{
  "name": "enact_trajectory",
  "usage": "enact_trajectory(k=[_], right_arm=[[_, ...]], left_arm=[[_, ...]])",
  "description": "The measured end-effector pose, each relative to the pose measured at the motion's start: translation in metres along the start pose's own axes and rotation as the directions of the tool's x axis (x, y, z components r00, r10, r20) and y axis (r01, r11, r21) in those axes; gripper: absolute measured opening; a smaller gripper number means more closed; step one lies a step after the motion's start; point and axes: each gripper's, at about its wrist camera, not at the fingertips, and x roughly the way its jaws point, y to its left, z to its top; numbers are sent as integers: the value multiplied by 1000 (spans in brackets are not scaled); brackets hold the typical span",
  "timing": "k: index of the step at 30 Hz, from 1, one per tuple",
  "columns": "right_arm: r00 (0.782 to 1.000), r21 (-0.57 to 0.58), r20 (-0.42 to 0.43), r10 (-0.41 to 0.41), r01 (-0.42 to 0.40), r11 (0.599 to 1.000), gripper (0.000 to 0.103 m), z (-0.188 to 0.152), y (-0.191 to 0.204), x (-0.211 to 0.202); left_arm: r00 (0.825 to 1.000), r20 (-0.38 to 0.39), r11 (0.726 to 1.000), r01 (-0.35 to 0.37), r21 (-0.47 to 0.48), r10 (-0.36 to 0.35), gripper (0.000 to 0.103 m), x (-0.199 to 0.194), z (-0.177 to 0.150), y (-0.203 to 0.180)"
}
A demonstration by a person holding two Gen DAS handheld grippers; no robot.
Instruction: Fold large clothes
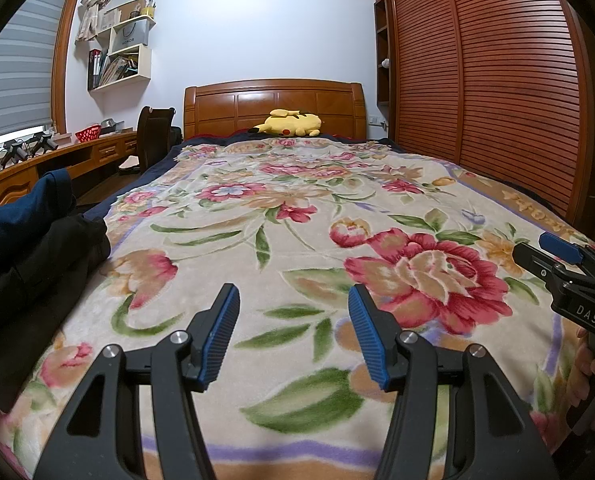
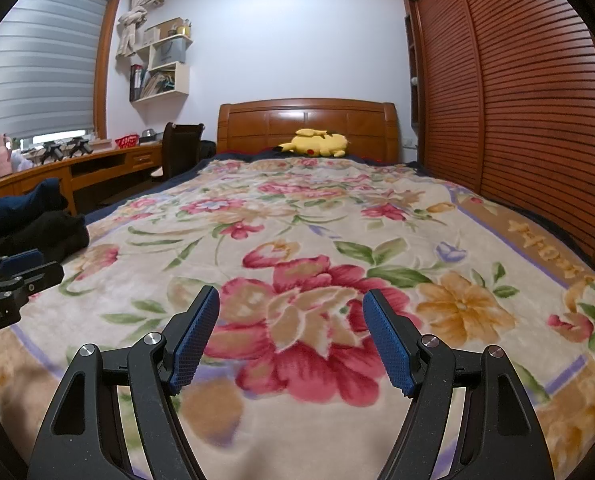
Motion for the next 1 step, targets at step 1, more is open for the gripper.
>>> enact_trajectory(k=[1], right_arm=[[1000,0,-1,1,-1,1000,76,0,0,0]], left_arm=[[1000,0,1000,1,0,-1,56,0,0,0]])
